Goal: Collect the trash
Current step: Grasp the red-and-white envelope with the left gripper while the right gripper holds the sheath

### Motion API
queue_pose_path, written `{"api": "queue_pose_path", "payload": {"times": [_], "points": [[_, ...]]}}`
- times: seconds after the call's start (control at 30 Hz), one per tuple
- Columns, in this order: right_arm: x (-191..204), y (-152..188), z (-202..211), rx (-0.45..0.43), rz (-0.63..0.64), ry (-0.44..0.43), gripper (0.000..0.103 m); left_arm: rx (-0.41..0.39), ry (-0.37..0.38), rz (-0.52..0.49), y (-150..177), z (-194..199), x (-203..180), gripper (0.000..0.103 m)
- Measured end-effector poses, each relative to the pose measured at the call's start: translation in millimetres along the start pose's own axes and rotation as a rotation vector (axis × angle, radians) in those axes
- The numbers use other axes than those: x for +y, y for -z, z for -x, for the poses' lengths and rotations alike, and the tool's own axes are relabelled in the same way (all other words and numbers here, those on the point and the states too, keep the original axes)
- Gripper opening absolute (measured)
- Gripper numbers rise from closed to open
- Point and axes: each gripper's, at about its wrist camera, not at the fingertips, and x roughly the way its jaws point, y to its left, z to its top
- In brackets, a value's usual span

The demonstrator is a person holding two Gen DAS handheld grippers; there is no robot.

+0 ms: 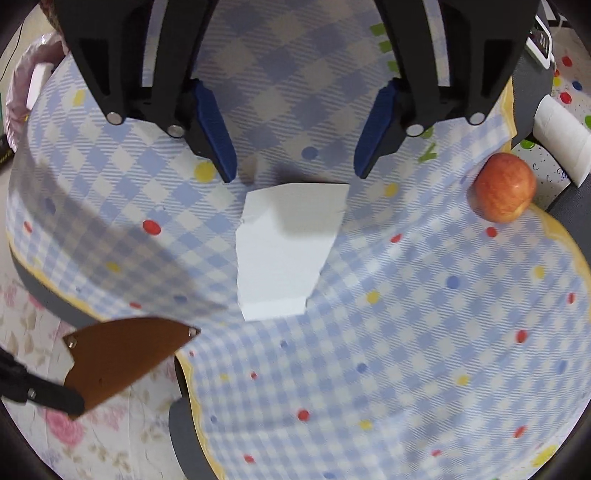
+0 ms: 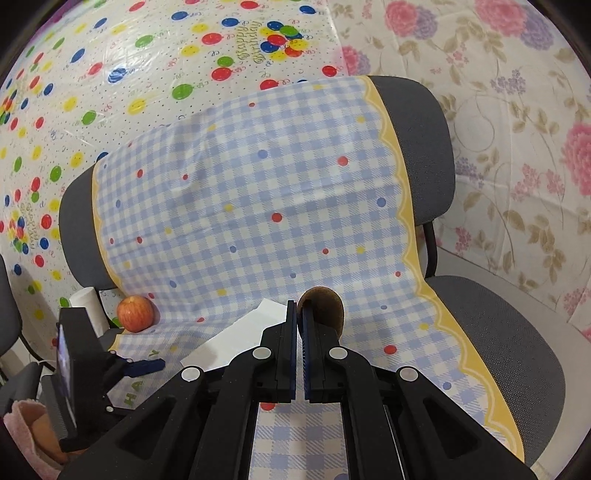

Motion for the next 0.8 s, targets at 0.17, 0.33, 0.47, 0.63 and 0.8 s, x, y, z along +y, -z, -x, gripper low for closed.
{"api": "queue_pose_path", "payload": {"times": [0.17,0.33,0.47,0.63,0.8], "points": [[-6,-1,-3,0.011,-0.013,0.003,0.003,0.005,-0.008,-0.044,-11,-12,-3,0.059],[-11,1,-3,0.021,-0.027,0.014,0.003,-0.008,-0.021,-0.103,-23,-21,-8,0.046],[-12,6,6,0.015,-0.028,0.038,0.003,-0.035,-0.026,-0.124,-23,-15,-14,0.011],[-14,17,19,0.020,-0.028,0.063,0.003,-0.166,0.034,-0.044,-17,31,-9,0.000],[-17,25,35,0.013,-0.045,0.072,0.003,-0.279,0.108,0.017,-4,83,-6,0.000]]}}
